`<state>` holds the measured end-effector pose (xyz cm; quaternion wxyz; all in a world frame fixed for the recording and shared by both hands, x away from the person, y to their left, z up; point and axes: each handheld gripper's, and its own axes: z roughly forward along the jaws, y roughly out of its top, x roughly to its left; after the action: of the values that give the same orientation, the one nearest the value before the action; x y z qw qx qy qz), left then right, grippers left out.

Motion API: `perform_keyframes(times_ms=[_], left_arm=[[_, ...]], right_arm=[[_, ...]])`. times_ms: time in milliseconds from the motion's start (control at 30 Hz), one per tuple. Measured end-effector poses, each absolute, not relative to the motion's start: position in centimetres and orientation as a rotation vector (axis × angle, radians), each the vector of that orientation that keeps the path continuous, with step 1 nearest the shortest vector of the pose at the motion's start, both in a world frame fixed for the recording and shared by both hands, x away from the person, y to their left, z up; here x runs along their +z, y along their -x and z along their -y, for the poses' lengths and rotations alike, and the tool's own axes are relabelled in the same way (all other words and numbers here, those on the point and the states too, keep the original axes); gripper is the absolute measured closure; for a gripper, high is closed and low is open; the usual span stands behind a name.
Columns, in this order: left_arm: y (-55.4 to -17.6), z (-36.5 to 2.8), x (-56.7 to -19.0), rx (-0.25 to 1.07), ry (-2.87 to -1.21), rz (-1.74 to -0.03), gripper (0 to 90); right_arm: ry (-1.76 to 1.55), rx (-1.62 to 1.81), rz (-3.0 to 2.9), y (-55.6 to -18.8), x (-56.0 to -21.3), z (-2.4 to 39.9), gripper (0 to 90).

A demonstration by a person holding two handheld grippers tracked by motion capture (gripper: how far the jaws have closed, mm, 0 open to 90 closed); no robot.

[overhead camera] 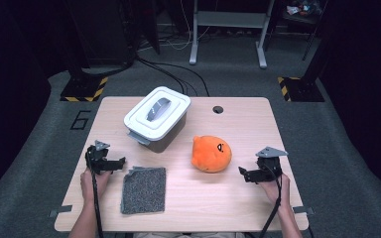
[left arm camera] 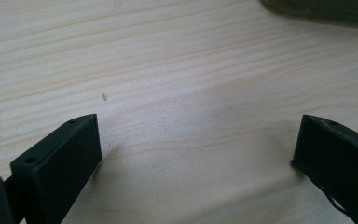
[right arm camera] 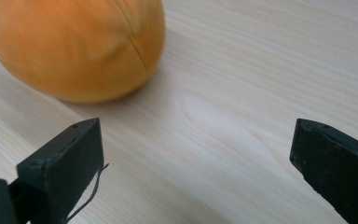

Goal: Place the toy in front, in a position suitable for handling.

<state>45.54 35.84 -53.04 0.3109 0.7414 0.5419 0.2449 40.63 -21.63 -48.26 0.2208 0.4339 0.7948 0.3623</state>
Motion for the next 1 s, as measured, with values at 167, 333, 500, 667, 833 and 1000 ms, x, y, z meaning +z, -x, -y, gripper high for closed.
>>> perform_keyframes(times_ms=[167,333,500,667,833,1000], left_arm=[[-45.5,-35.8,-53.1,0.652,-1.953,-1.430,0.4],[-45.5,-35.8,-53.1,0.651,-1.952,-1.432,0.4],[-45.6,-35.9,-53.2,0.629,-1.928,-1.443,1.7],[-45.7,-36.0,-53.2,0.630,-1.930,-1.439,1.7],[-45.6,-36.0,-53.2,0.633,-1.932,-1.438,1.9],[-45.1,-36.7,-52.4,0.540,-1.918,-1.493,2.7]], right_arm=[[-1.277,0.971,-2.164,-39.7,-50.5,23.0,2.0],[-1.334,0.963,-2.127,-39.2,-52.1,24.2,1.9],[-1.337,0.902,-2.124,-39.3,-52.8,24.6,0.0],[-1.325,0.886,-2.136,-39.4,-52.9,24.4,0.0],[-1.308,0.877,-2.143,-39.3,-52.9,24.4,0.0],[-1.338,0.897,-2.152,-39.5,-52.9,24.5,0.0]])
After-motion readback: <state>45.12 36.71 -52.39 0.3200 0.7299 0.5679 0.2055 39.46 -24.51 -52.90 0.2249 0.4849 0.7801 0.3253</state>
